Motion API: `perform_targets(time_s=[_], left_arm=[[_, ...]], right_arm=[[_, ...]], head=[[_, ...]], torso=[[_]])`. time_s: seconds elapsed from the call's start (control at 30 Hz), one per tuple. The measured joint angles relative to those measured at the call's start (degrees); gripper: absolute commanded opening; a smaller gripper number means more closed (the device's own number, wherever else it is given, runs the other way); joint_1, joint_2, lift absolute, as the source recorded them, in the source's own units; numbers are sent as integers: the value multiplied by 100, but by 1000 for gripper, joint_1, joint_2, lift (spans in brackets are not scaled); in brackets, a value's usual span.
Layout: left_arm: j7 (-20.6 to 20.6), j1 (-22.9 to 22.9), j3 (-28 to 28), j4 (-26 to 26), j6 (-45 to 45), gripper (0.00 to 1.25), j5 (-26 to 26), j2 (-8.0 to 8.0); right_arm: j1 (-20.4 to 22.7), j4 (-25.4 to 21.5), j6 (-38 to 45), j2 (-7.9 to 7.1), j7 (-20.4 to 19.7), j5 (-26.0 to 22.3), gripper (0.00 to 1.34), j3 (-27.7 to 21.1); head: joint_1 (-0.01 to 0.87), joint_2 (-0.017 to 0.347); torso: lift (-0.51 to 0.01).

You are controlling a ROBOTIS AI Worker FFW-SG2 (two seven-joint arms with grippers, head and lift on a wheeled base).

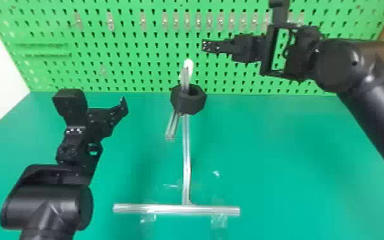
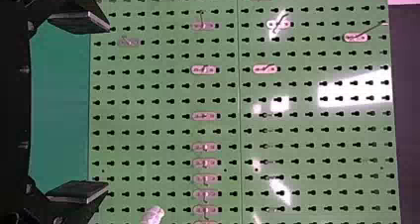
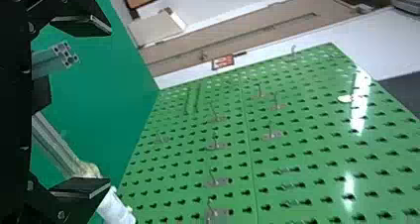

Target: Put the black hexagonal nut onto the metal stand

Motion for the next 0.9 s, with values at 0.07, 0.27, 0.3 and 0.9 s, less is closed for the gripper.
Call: perform_targets(time_s=[0.07, 0.27, 0.3, 0.9], left_arm=[[0, 3, 9, -9, 0, 1092, -1, 0], [0, 16, 24, -41, 0, 1092, -5, -1], [0, 18, 28, -47, 0, 1092, -6, -1], [2, 40, 51, -78, 0, 1092, 10, -4]], right_arm=[[152, -68, -51, 23, 46, 112, 1128, -190], [692, -210, -393, 143, 87, 342, 1126, -766], [781, -227, -446, 168, 86, 387, 1126, -854], [2262, -604, -1486, 825, -544, 1606, 1124, -2322]], head=[[693, 81], [693, 81], [693, 81], [693, 81]], torso=[[-1], [-1], [-1], [-1]])
